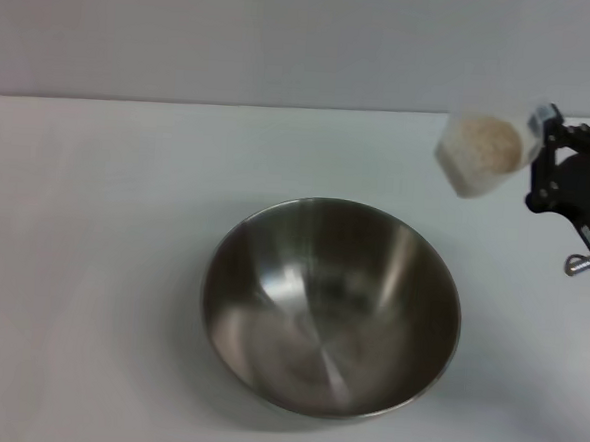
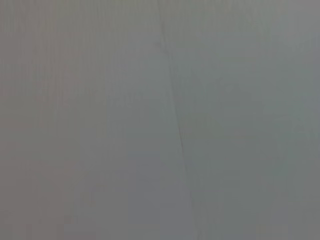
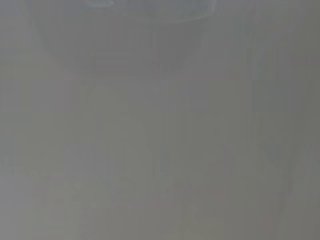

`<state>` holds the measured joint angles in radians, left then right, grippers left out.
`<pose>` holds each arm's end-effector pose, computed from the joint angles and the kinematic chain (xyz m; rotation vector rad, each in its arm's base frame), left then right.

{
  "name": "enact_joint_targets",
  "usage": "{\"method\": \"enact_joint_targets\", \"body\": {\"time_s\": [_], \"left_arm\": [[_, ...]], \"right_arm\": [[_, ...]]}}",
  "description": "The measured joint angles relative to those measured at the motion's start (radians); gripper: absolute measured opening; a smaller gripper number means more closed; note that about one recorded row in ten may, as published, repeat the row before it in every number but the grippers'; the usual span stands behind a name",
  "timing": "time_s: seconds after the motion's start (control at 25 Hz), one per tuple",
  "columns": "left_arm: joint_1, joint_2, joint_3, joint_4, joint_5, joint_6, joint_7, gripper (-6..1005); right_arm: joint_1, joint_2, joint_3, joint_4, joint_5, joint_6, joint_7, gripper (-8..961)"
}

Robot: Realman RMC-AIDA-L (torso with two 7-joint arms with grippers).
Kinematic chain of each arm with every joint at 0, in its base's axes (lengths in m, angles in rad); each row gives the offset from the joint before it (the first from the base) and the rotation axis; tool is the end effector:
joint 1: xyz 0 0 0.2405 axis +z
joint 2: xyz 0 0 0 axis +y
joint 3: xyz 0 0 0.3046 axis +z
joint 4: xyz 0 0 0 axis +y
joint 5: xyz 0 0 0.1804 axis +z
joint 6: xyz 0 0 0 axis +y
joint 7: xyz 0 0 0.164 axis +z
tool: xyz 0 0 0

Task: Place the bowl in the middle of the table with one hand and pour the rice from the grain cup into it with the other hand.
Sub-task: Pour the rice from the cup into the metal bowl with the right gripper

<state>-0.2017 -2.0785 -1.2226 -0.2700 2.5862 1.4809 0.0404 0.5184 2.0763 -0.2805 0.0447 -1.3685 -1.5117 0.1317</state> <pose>-0.3576 0.2814 0.0343 -1.3290 -0.2480 -0.6913 0.2884 0.3497 -0.0180 -1.7459 0.1570 0.8758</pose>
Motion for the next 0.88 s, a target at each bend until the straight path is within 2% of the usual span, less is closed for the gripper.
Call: {"method": "enact_joint_targets", "body": {"time_s": [0.28,0.88], "left_arm": [[0.000,0.000,0.001,0.000,0.000,-0.002,0.000,784],[-0.003,0.000,0.014,0.000,0.000,-0.003,0.000,784]], "right_arm": [[0.047,0.004,-0.097,-0.057,-0.004,0.033,-0.004,5],[0.055,0.007,-0.238,-0.131,-0.011,0.035,-0.160,4]]}}
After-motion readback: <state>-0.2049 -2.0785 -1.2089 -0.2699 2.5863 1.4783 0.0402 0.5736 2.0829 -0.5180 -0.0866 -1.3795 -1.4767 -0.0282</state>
